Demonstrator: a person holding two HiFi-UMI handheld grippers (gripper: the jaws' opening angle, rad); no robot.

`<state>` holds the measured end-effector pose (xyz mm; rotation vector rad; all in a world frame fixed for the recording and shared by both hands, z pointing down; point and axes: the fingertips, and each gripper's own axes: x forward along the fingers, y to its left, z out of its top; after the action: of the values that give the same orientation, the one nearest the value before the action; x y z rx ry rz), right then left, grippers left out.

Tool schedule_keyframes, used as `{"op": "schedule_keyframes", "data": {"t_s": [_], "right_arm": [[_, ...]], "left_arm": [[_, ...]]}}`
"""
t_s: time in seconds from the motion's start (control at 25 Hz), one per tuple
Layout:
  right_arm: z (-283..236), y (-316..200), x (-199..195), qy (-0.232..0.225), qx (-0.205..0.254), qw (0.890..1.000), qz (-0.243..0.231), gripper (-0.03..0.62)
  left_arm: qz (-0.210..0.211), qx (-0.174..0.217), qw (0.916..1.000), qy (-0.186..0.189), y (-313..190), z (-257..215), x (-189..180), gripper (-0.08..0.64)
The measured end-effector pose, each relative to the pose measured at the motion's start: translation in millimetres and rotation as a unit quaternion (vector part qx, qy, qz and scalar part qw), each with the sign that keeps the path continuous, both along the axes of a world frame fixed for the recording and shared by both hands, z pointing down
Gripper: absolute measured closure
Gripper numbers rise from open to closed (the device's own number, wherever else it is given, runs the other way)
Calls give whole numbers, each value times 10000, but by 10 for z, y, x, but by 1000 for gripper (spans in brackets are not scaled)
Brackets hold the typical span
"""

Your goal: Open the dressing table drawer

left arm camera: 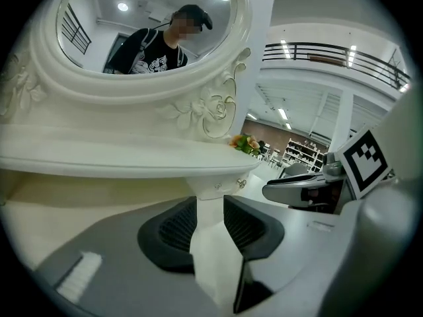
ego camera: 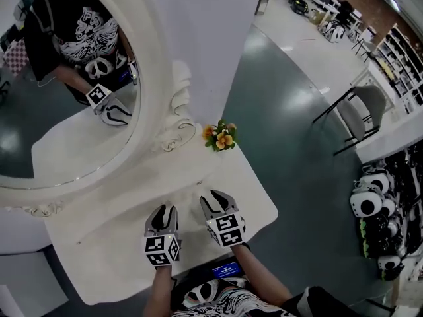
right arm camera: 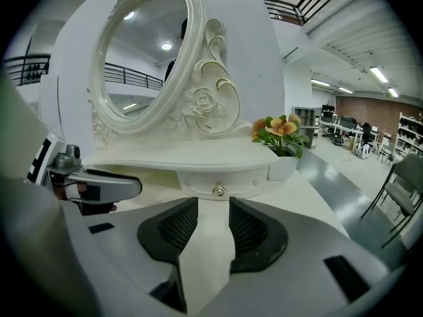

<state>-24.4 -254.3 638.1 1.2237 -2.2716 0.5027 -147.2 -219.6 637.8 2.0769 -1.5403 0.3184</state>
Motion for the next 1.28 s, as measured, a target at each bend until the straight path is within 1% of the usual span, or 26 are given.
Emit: {"op": "schedule_keyframes", "data": {"t_s": [0.2, 0.44, 0.52, 0.64, 0.72, 0.8, 0.88, 1.28], "right_arm": [[156, -201, -82, -17, -74, 9999, -81, 454], [262, -365, -113, -38, -117, 9999, -100, 449], [257, -411, -127, -107, -121, 9998, -122, 446], [272, -449, -187, -184, -123, 9994, -266, 449], [324, -455, -218, -45, -115, 9993, -363, 464], [346, -467, -220, 48, -125, 9992, -374, 509], [345, -480, -207, 51, -139, 9992, -382, 497], [347, -288, -108, 125, -179, 9992, -346, 499]], "left_arm": [[58, -157, 9998, -91, -111, 161, 82, 433], [162, -297, 9994, -6, -150, 257, 231, 433], [174, -323, 9993, 22, -162, 253, 271, 434], [158, -335, 9993, 36, -178, 251, 307, 436], [134, -351, 9993, 24, -183, 263, 301, 437], [97, -359, 9993, 8, -193, 268, 278, 439], [55, -349, 9994, -13, -212, 266, 242, 440], [-84, -284, 9995, -63, -238, 254, 91, 445]]}}
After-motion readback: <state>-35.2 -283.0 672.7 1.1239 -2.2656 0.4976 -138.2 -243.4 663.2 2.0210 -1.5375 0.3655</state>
